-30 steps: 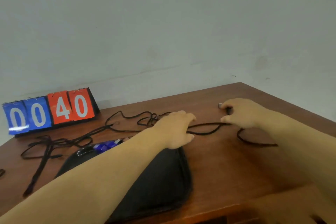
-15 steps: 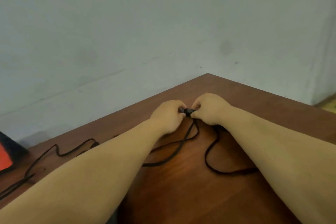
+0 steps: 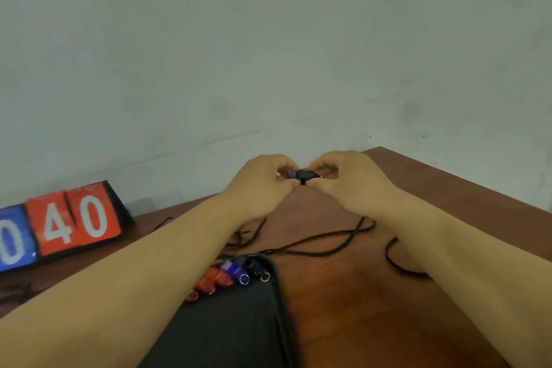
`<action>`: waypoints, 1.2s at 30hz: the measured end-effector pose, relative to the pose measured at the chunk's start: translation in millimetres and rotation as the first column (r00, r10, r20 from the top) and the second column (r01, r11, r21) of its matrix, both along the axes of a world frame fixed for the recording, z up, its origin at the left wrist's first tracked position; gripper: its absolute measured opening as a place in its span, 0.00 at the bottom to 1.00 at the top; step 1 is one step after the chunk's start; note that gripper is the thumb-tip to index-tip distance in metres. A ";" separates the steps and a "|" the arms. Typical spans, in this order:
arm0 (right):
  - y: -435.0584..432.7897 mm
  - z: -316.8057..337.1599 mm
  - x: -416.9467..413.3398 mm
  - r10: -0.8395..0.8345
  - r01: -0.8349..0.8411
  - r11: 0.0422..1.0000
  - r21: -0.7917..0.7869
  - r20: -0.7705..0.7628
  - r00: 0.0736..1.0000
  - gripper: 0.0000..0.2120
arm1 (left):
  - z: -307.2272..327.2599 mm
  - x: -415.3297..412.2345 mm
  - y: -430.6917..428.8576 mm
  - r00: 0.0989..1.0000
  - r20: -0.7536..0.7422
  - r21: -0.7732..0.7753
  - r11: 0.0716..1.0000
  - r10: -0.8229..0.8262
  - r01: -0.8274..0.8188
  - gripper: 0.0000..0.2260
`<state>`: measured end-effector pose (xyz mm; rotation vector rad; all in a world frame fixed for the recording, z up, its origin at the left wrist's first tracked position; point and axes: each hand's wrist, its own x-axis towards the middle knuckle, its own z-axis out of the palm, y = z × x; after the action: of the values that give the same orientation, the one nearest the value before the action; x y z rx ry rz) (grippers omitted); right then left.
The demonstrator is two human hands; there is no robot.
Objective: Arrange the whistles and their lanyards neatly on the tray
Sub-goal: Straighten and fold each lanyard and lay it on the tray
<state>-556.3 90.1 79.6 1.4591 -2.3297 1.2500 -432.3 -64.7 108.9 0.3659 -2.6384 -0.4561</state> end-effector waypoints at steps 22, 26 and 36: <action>-104.5 -47.3 310.0 0.367 -0.305 0.747 0.590 0.015 0.930 0.12 | -99.7 347.4 -63.3 0.949 0.229 0.086 0.967 0.217 -0.242 0.10; -111.9 -48.7 310.8 0.352 -0.337 0.746 0.575 0.089 0.932 0.09 | -100.0 354.9 -69.4 0.958 0.240 0.060 0.983 0.154 -0.173 0.11; -122.5 -43.2 309.9 0.347 -0.311 0.709 0.633 0.070 0.935 0.11 | -86.7 349.3 -85.3 0.936 0.349 0.003 0.998 0.053 -0.058 0.13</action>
<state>-246.4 -32.4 36.4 2.1544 -2.6759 0.4208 -83.0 -150.0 22.2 0.5719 -2.9584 -0.4236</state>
